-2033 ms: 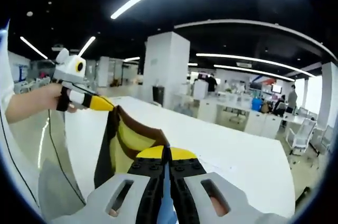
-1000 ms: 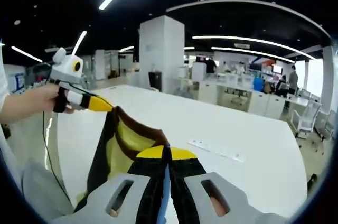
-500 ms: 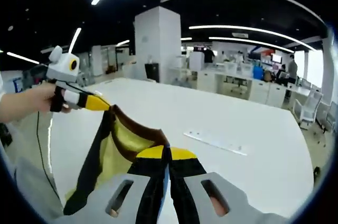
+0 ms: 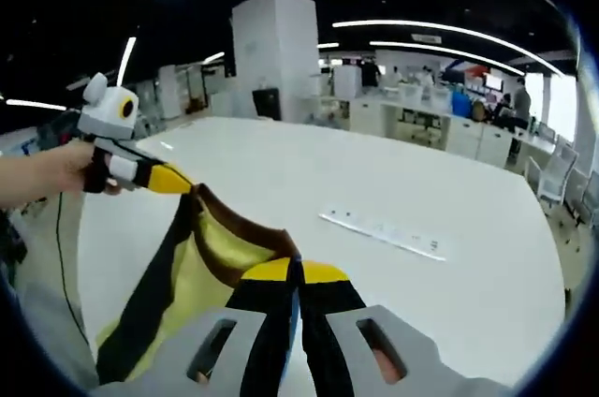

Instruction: Fold the garment on the visible template until the final outline fits inside the template.

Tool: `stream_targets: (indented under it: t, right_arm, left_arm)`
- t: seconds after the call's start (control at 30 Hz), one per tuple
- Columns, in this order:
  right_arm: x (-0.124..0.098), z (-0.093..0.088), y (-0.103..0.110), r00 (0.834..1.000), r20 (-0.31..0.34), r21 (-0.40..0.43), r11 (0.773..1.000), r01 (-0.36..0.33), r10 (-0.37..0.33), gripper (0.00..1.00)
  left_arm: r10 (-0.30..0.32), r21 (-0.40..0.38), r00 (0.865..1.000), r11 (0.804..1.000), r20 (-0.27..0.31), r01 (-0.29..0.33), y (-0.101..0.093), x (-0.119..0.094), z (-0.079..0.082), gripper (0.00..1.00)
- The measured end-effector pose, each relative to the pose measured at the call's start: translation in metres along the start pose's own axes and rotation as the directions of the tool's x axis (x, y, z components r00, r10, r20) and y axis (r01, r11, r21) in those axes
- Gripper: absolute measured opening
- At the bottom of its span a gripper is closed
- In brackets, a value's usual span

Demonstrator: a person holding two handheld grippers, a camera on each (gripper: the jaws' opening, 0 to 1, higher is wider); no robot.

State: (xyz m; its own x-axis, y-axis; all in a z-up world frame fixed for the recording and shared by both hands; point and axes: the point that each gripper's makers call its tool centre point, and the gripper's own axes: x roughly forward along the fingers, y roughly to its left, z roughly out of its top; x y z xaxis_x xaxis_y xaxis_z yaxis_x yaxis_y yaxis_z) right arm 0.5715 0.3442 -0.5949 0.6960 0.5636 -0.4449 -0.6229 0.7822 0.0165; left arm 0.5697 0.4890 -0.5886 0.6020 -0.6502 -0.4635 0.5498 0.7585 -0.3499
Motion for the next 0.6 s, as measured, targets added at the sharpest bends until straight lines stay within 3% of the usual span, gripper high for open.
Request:
stream_targets:
  t: [0.3, 0.6]
  right_arm:
    - [0.026, -0.03, -0.014, 0.997, -0.081, -0.059, 0.998, 0.014, -0.019, 0.02]
    - [0.052, -0.046, -0.023, 0.993, -0.117, -0.051, 0.998, 0.027, -0.033, 0.02]
  left_arm:
    - [0.021, 0.0, 0.998, 1.0, -0.062, -0.021, 0.02, 0.03, -0.014, 0.0]
    - [0.051, 0.014, 0.991, 0.999, -0.12, -0.05, 0.039, 0.053, -0.029, 0.0]
